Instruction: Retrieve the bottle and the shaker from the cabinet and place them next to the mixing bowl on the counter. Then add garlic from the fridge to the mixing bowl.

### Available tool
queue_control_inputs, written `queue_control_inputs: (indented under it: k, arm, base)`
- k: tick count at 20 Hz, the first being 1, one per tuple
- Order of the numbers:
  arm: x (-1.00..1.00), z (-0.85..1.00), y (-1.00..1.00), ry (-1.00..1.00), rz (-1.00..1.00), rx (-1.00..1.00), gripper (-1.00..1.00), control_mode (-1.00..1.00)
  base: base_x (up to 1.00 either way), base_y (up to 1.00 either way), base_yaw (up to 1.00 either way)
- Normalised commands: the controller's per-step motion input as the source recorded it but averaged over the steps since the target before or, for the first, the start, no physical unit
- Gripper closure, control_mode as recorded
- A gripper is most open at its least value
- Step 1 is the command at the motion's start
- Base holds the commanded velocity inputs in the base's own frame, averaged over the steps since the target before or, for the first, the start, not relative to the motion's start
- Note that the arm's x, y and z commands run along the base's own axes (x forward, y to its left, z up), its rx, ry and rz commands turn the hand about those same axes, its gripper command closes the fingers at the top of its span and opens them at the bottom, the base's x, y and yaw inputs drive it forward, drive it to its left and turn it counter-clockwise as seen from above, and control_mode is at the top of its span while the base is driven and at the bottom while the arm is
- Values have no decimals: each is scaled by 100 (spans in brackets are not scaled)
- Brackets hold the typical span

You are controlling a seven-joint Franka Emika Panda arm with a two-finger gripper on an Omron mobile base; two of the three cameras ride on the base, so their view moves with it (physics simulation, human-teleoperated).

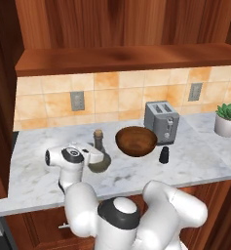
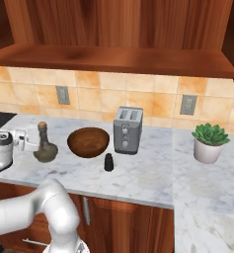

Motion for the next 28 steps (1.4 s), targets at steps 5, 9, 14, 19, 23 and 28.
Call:
queue_control_inputs:
  k: [5, 9, 14, 19, 23, 28]
  arm:
    - [1, -2, 1, 1, -10, 0, -100, -100]
    - [0, 2, 4, 0, -15, 0, -100, -100]
    - [-1, 3, 0, -6, -12, 0, -100, -100]
    - [0, 1, 7, -2, -16, 0, -100, -100]
    - [1, -10, 4, -1, -1, 0, -100, -100]
    - [-12, -4, 0, -1, -8, 0, -100, -100]
  base:
    - [0, 0, 0]
    - [0, 0, 0]
    - [0, 0, 0]
    - [0, 0, 0]
    - [0, 0, 0]
    - [0, 0, 0]
